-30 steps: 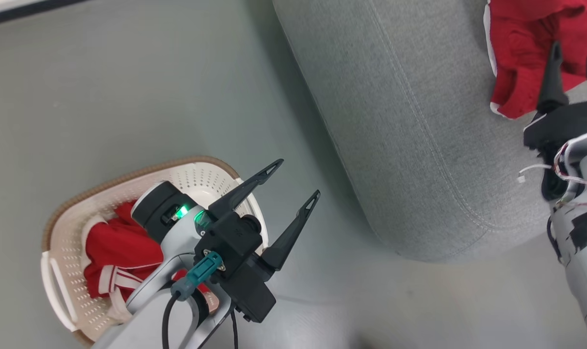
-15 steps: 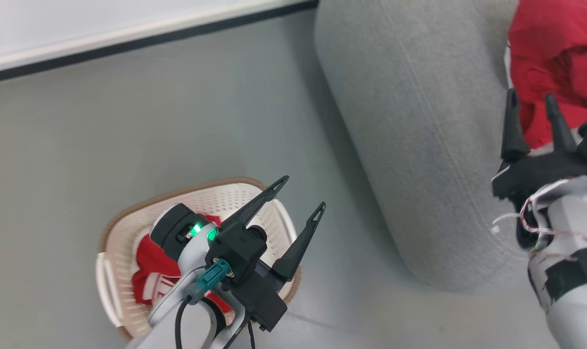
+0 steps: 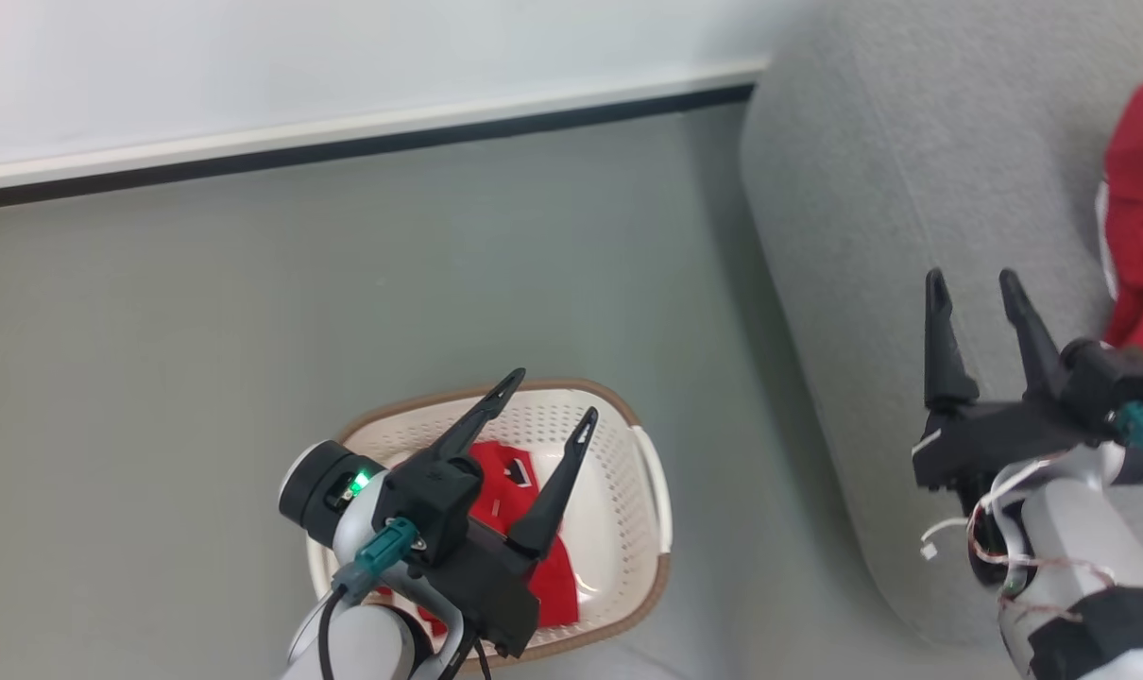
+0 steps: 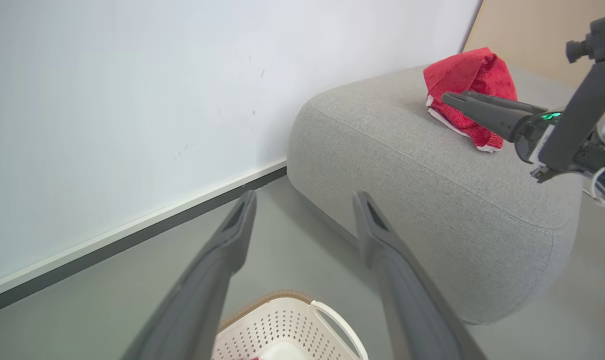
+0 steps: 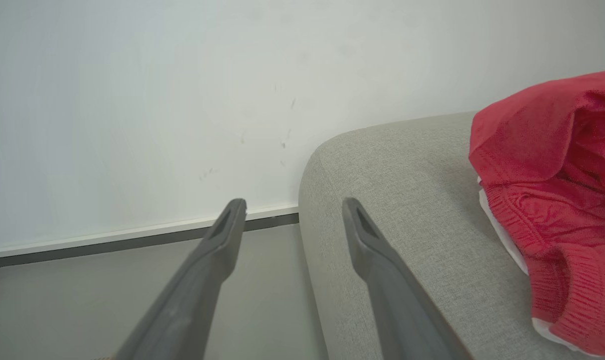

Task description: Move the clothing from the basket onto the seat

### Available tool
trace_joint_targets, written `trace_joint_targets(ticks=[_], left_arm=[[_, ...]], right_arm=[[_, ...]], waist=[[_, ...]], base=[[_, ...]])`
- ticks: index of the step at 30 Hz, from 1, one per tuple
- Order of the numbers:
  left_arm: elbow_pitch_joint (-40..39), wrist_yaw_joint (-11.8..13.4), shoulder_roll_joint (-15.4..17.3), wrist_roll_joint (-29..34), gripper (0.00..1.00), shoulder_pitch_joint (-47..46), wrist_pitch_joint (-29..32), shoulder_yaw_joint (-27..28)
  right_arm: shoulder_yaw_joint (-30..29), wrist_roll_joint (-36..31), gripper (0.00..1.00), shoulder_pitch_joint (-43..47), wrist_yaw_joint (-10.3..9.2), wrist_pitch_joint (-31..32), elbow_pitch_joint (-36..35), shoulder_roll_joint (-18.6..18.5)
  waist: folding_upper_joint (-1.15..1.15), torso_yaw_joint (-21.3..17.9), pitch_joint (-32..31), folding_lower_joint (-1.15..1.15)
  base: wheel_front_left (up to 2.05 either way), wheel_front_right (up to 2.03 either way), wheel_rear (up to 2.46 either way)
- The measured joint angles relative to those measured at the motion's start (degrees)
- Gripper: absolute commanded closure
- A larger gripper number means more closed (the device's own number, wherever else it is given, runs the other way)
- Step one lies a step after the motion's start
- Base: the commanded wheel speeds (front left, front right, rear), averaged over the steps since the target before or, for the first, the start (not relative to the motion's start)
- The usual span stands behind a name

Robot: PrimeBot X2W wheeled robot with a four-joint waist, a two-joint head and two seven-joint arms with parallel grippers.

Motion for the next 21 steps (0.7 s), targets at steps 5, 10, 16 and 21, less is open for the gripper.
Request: trace_joint_targets(ticks=[5, 10, 16, 21], left_arm=[[1.04, 1.23, -0.24, -0.60, 0.00, 1.08, -1.11, 1.72], [1.72, 2.54, 0.07, -0.71, 0.00, 2.13, -2.00, 3.39], [2.78, 3.94, 0.57, -2.21, 0.00, 2.33, -3.02, 5.70], [3.13, 5.02, 0.88, -2.75, 0.00, 4.19, -3.99, 7.65]], right_arm=[[0.77, -0.91, 0.00, 3.14, -0.55, 0.00, -2.49, 0.42], [1.31, -1.47, 0.00, 5.45, -0.90, 0.00, -4.80, 0.75], [1.99, -2.00, 0.00, 7.63, -1.42, 0.00, -6.82, 1.08], [2.59, -2.50, 0.00, 9.44, -1.66, 0.00, -8.42, 1.29]], waist=[[0.00, 2.61, -1.70, 0.00], [0.00, 4.52, -3.32, 0.00], [0.00, 6.04, -4.77, 0.00], [0.00, 6.91, -5.70, 0.00]], base=[[0.00, 0.00, 0.00], [0.00, 0.00, 0.00], [0.00, 0.00, 0.00], [0.00, 0.00, 0.00]])
